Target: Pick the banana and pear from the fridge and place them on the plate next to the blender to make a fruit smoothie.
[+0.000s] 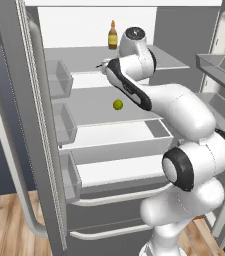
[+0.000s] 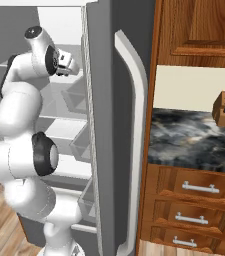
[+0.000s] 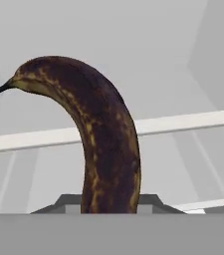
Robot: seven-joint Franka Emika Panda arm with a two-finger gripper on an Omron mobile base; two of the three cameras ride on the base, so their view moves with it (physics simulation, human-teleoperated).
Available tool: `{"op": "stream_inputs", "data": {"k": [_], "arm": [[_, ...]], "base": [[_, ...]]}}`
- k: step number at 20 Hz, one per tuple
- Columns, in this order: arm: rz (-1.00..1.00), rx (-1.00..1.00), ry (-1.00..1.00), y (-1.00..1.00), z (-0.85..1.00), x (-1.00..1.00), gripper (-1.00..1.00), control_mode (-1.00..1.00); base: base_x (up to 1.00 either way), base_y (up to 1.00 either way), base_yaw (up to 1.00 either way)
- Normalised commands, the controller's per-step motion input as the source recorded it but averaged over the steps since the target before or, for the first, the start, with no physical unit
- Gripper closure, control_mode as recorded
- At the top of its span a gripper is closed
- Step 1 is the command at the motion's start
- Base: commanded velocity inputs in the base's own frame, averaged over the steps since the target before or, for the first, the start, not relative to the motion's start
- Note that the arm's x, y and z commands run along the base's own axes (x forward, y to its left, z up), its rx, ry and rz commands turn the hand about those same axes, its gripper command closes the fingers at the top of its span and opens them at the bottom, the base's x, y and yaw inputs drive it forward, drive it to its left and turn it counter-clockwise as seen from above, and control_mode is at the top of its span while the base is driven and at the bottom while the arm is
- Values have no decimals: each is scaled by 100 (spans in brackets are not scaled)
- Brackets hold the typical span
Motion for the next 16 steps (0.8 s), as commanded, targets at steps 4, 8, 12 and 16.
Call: {"op": "stream_inputs", "data": {"k": [4,8,12,16], "arm": [[0,16,-5,-28,6,-100,100,-100],[0,9,2,-17,13,-100,100,-100],[0,1,19,-7,-14,-100,100,-100],[0,-2,27,0,-75,-100,100,-100]], "base": [[0,0,0],[0,0,0],[0,0,0],[0,0,0]]}}
